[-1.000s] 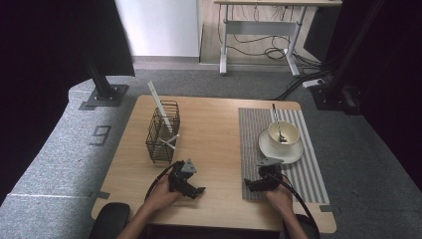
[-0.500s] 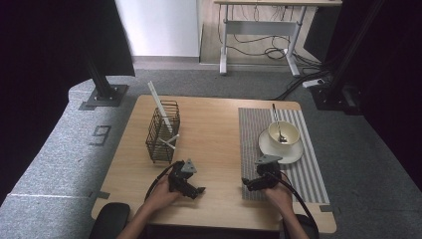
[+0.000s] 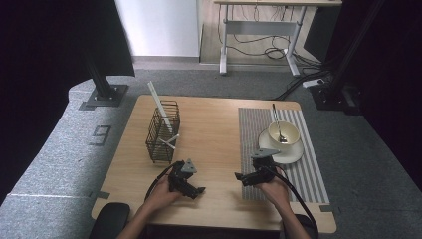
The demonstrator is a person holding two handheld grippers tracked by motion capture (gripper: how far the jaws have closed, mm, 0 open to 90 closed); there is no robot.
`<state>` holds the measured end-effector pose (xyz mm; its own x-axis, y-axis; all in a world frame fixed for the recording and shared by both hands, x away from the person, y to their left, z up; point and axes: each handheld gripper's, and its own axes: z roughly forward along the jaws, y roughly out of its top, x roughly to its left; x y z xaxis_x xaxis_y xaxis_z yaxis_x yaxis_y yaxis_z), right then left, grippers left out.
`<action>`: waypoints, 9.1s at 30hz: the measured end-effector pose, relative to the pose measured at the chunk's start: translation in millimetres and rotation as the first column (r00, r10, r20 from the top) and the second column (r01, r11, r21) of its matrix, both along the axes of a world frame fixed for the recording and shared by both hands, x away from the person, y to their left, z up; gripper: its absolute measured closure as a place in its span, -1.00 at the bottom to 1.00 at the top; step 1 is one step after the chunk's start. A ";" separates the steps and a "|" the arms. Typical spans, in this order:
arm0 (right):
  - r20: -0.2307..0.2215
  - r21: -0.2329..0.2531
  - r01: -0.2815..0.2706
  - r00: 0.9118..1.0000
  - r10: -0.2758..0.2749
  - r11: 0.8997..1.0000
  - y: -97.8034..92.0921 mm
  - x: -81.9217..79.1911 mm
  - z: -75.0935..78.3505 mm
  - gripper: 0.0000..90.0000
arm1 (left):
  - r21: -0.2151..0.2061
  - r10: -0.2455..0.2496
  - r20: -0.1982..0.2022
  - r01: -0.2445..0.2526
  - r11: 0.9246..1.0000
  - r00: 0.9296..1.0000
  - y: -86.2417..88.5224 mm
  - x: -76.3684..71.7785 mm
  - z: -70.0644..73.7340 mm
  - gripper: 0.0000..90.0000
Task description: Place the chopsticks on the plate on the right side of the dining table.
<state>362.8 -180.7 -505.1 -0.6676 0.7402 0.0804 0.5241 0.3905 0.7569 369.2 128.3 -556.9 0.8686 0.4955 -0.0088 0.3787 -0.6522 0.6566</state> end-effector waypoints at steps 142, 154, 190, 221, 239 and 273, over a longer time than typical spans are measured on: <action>0.157 0.080 -0.396 0.911 0.381 0.915 142.0 40.5 179.3 0.82 | 0.001 -0.016 -0.001 0.016 1.000 1.000 -0.5 0.5 0.1 -1.00; 0.185 0.140 -0.361 0.924 0.334 0.922 107.1 35.1 205.7 0.82 | 0.004 -0.020 0.000 0.020 1.000 1.000 -0.5 0.7 0.2 -1.00; 0.138 0.027 -0.309 0.943 0.303 0.951 54.5 -5.6 179.9 0.82 | -0.172 -0.120 0.126 0.141 0.975 0.985 -19.2 -0.7 58.3 -0.25; 0.116 -0.104 -0.321 0.936 0.332 0.941 89.4 -11.7 154.5 0.37 | -0.194 -0.188 0.131 0.211 0.958 0.973 -28.1 -9.5 55.0 0.90; 0.238 -0.203 -0.083 0.962 0.131 0.976 86.2 -8.3 144.5 -0.56 | -0.179 -0.204 0.104 0.220 0.959 0.973 -25.1 -9.6 59.4 0.90; 0.138 -0.103 0.082 0.988 -0.067 0.991 13.4 11.1 71.7 -0.57 | -0.091 -0.268 0.051 0.272 0.958 0.962 -18.2 -2.3 54.9 0.90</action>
<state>373.9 -167.3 -433.4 -0.6097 0.7876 -0.0893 0.4518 0.4378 0.7773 366.9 110.2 -502.1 0.9704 0.2411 -0.0093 0.1710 -0.6599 0.7316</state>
